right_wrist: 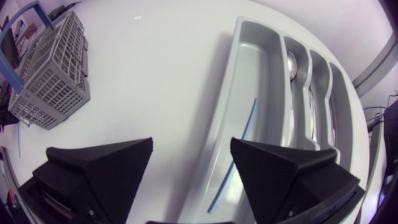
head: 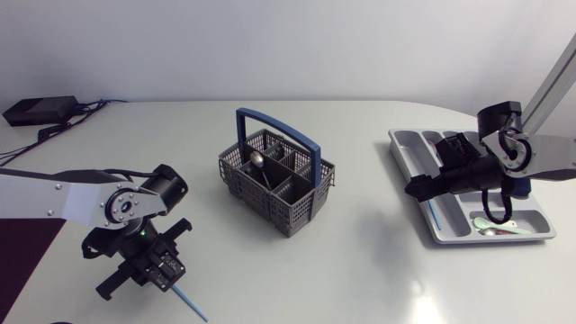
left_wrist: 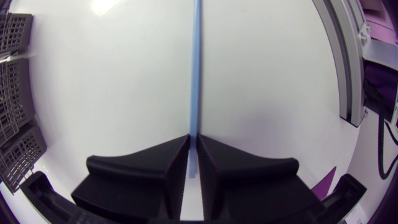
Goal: Unload the cutlery basket into the drawer organizer.
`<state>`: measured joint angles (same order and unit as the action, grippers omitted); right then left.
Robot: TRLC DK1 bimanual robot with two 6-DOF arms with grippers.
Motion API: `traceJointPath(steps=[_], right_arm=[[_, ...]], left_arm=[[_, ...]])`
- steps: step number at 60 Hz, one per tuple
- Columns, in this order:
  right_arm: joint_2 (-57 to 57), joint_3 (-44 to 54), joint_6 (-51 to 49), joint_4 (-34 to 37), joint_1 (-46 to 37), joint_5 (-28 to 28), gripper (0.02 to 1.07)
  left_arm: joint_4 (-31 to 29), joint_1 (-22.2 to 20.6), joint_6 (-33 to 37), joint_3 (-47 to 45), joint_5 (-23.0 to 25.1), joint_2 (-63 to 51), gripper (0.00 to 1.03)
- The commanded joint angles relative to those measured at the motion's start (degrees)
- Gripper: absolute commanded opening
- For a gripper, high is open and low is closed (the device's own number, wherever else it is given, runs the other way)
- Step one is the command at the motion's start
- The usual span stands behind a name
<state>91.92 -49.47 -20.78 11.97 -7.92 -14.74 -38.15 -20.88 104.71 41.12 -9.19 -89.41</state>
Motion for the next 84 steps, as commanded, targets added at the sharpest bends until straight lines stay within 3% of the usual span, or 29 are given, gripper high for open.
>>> traceJointPath(steps=[1,13,20,29,35,47,52,57,66,84], right_arm=[[0.3,1.2,0.8,0.2,0.2,0.0,0.92],[-1.2,2.4,0.2,0.3,-0.3,-0.3,0.92],[-2.6,3.4,0.1,0.3,-0.3,-0.9,0.94],[-5.5,5.1,-0.1,0.3,-0.1,-1.7,0.94],[-7.3,5.7,-0.1,0.7,0.2,-1.9,0.95],[-13.4,7.9,-0.1,2.6,0.9,-7.2,0.95],[-17.4,8.9,0.1,4.2,2.6,-9.0,0.95],[-21.9,9.7,0.3,5.6,5.4,-9.2,0.95],[-30.4,11.1,3.3,7.8,10.4,-10.0,0.95],[-38.3,11.6,4.9,10.4,11.9,-17.6,0.95]], left_arm=[[-1.4,-1.0,-1.3,-2.5,1.1,-5.1,0.03],[-6.1,-1.8,-6.7,0.4,3.0,-4.5,0.03],[-10.7,-1.5,-8.8,3.8,8.7,-2.2,0.03],[-16.0,-1.3,-13.1,8.4,19.2,1.8,0.03],[-16.3,-2.0,-15.2,8.5,21.8,3.4,0.03],[-16.3,-3.0,-24.8,14.6,32.1,4.6,0.03],[-14.8,-4.7,-32.0,17.7,36.3,4.3,0.03],[-9.6,-7.9,-39.8,18.5,37.4,5.1,0.03],[-0.9,-13.9,-53.1,19.7,37.7,5.5,0.03],[10.3,-18.1,-74.1,25.8,37.8,4.6,0.03]])
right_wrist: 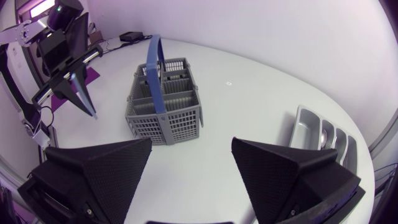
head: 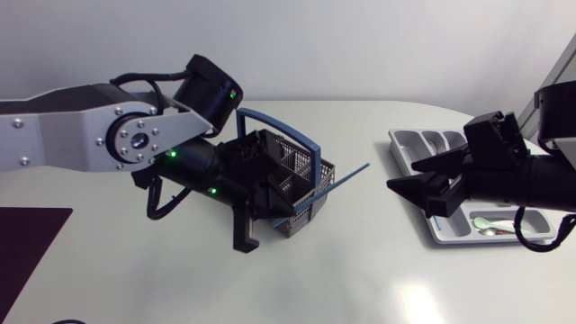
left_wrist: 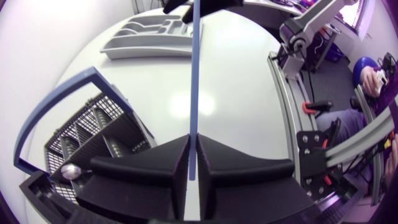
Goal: Unload the cutlery basket into the drawer organizer.
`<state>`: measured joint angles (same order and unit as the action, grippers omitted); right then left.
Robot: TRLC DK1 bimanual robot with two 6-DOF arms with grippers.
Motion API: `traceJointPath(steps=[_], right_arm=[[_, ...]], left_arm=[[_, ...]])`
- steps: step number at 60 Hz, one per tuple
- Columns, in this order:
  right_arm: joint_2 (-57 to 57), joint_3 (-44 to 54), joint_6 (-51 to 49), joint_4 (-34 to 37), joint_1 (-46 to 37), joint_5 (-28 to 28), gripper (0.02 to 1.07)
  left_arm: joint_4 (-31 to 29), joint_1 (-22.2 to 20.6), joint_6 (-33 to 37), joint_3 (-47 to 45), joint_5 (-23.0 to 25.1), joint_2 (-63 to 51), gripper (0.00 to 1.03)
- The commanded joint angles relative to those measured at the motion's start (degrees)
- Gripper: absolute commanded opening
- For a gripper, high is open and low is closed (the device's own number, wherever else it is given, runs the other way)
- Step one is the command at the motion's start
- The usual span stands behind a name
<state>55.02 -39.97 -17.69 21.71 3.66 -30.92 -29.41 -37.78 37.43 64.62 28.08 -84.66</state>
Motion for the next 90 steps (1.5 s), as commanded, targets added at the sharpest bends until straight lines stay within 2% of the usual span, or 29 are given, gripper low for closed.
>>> traceJointPath(steps=[1,9,20,36,43,50,55,61,70,78,83,90], right_arm=[[-1.7,2.1,1.8,0.7,0.4,-2.0,0.95],[-2.3,1.6,1.8,0.7,3.4,-5.6,0.95],[-1.1,-0.4,2.8,-0.8,7.2,-7.8,0.95],[3.1,-3.3,7.5,-6.5,6.3,-13.6,0.93],[4.2,-3.6,8.6,-8.1,5.8,-14.9,0.79],[5.8,-4.2,9.6,-8.7,5.1,-15.7,0.56],[6.1,-4.2,9.8,-9.1,4.8,-15.9,0.45],[6.1,-4.2,10.2,-9.6,4.3,-16.4,0.39],[6.9,-4.8,10.4,-9.7,4.2,-18.6,0.21],[7.7,-4.9,10.4,-9.3,4.3,-20.4,0.10],[7.8,-5.1,10.3,-8.9,4.5,-20.8,0.07],[7.9,-5.4,10.3,-8.0,4.8,-20.8,0.07]], left_arm=[[2.0,-1.3,-7.7,2.5,0.5,-0.2,0.03],[4.2,-2.6,-13.8,5.3,1.5,-1.4,0.03],[7.1,-4.3,-20.3,9.2,3.7,-5.2,0.04],[11.0,-5.9,-26.8,11.9,5.8,-8.9,0.03],[11.5,-5.8,-27.8,12.6,6.2,-9.6,0.03],[12.6,-5.8,-29.0,12.8,6.2,-9.9,0.03],[13.7,-5.8,-29.6,12.8,6.2,-10.2,0.03],[13.9,-6.1,-29.8,12.9,6.2,-10.6,0.03],[14.2,-6.3,-30.0,13.0,6.2,-10.9,0.03],[14.7,-6.3,-30.8,13.0,6.2,-10.9,0.04],[14.9,-6.3,-30.9,12.9,6.3,-10.9,0.04],[15.7,-6.1,-31.9,12.9,6.2,-10.8,0.24]])
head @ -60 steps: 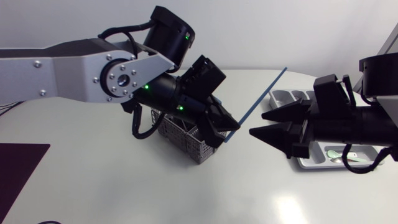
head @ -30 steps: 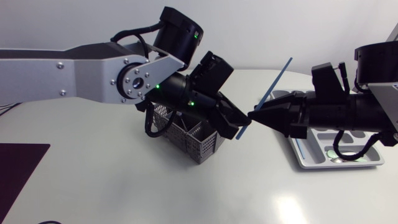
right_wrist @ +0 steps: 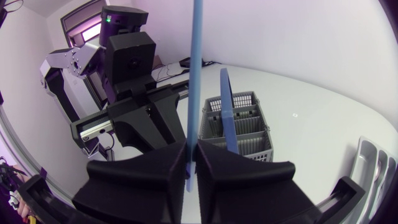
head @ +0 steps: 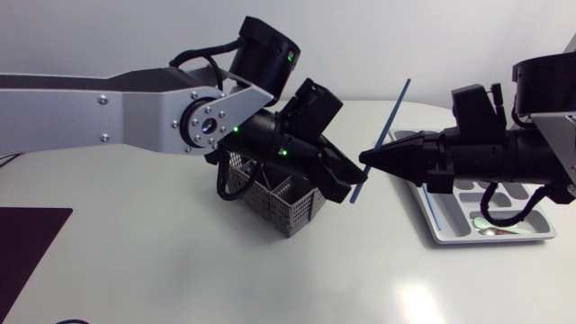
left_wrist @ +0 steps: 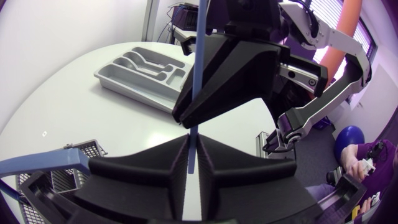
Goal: Unload the cutlery basket into the drawer organizer.
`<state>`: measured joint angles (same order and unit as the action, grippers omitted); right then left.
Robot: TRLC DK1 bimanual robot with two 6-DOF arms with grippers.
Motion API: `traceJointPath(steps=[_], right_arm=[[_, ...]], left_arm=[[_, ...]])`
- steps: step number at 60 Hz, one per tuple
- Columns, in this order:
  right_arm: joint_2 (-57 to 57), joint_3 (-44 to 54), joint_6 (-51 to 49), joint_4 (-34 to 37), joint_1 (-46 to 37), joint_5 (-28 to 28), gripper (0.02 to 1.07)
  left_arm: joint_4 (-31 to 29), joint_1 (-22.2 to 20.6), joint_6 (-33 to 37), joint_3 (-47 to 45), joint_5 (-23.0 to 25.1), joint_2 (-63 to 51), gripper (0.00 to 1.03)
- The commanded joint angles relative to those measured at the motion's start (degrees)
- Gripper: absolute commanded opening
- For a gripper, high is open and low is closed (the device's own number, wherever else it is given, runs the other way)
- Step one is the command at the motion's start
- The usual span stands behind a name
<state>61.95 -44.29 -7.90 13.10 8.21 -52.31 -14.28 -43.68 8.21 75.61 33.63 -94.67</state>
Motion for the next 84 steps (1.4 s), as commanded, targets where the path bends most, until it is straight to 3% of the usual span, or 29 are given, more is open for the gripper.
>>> traceJointPath(steps=[1,5,7,13,18,32,43,49,66,84], right_arm=[[1.0,-1.1,0.5,0.6,0.2,0.6,0.07],[1.0,-1.3,0.4,1.0,-0.3,0.6,0.07],[1.0,-1.4,0.2,1.4,-0.8,0.6,0.07],[1.2,-1.8,-1.2,3.2,-2.1,0.6,0.07],[1.6,-2.4,-3.4,5.4,-4.2,0.6,0.07],[8.0,-6.9,-14.4,16.3,-15.2,1.9,0.07],[17.5,-10.8,-23.3,21.3,-23.9,8.3,0.07],[21.9,-12.7,-25.1,21.4,-26.0,12.8,0.07],[32.3,-17.6,-25.1,20.6,-26.8,23.7,0.07],[40.6,-20.2,-22.7,17.4,-28.0,30.1,0.08]], left_arm=[[0.6,-0.2,-2.7,1.8,0.7,-0.8,0.27],[0.6,0.1,-2.8,1.9,0.7,-0.6,0.42],[0.7,0.4,-2.7,1.9,0.7,-0.1,0.54],[0.7,1.5,-2.7,1.9,0.6,1.2,0.67],[0.6,3.2,-2.5,2.0,0.2,3.0,0.71],[-4.5,9.8,0.6,2.3,-2.1,8.9,0.75],[-9.3,12.9,7.8,-2.5,-10.6,12.9,0.78],[-9.8,14.3,9.2,-5.1,-12.8,14.3,0.79],[-9.3,21.1,10.1,-9.5,-12.9,14.3,0.79],[-8.0,24.8,10.3,-10.8,-12.6,9.4,0.79]])
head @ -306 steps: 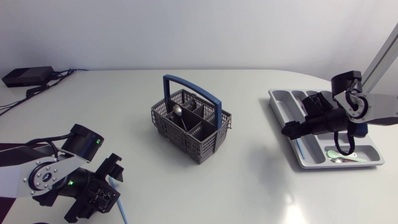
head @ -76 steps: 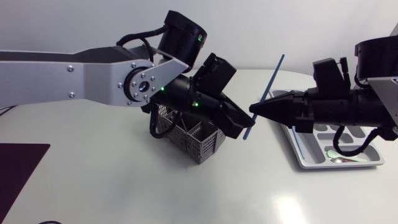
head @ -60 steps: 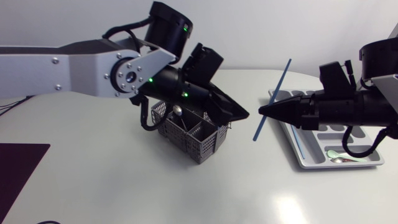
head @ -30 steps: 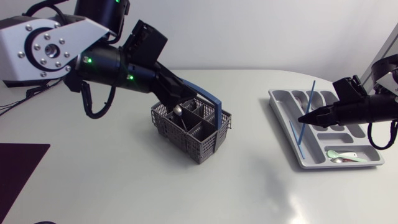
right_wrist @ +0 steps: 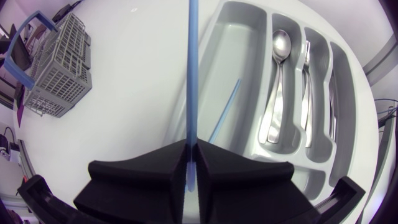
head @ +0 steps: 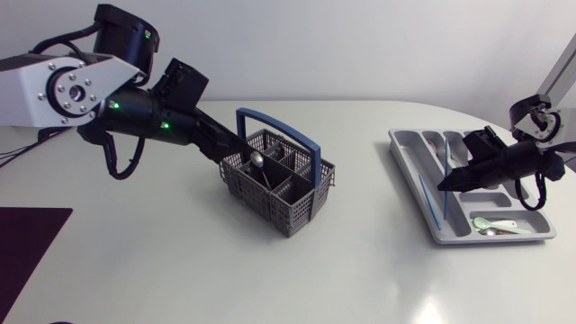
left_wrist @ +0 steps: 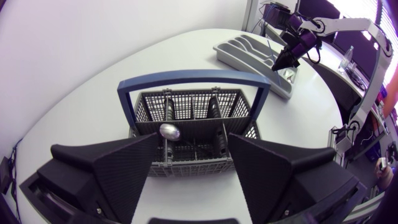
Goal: Unload the cutlery basket into the drawer organizer.
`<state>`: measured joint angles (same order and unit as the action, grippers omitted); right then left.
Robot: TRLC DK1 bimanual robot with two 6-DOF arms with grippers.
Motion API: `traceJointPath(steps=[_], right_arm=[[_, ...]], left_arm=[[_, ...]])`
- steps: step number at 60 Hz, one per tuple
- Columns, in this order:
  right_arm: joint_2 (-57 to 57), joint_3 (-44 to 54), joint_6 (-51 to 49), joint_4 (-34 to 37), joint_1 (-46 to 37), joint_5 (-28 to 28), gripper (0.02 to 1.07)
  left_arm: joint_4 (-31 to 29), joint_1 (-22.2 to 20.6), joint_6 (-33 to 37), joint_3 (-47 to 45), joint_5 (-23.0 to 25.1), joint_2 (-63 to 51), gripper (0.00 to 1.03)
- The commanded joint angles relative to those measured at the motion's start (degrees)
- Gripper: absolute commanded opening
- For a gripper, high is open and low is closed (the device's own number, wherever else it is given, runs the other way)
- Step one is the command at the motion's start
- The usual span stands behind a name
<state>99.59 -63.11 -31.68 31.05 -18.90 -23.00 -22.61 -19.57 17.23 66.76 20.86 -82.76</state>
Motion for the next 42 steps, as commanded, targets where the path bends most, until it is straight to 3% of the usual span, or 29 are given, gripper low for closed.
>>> traceJointPath(steps=[1,8,17,25,27,36,42], right_arm=[[3.3,-1.5,1.1,-0.7,-1.0,0.8,0.08],[5.2,-1.6,2.0,-2.4,-1.0,2.4,0.11],[5.8,-1.2,2.3,-3.5,-0.8,3.5,0.42],[4.6,-0.2,2.9,-4.1,-0.4,4.2,0.85],[3.9,0.4,3.2,-4.2,-0.2,4.5,0.91],[-1.2,3.1,3.9,-4.7,0.7,4.9,0.97],[-4.8,4.8,4.8,-4.4,2.1,5.1,0.97]], left_arm=[[0.3,0.8,1.4,-2.1,0.2,-2.8,0.79],[1.0,1.2,1.6,-2.8,0.5,-4.3,0.79],[1.4,2.5,2.0,-2.7,2.3,-7.0,0.79],[2.0,3.6,2.0,-1.1,3.6,-9.9,0.79],[2.5,3.8,1.8,-0.8,3.6,-10.7,0.79],[3.9,4.6,-0.2,1.4,6.8,-14.2,0.79],[8.8,4.4,-3.4,1.2,7.6,-14.9,0.79]])
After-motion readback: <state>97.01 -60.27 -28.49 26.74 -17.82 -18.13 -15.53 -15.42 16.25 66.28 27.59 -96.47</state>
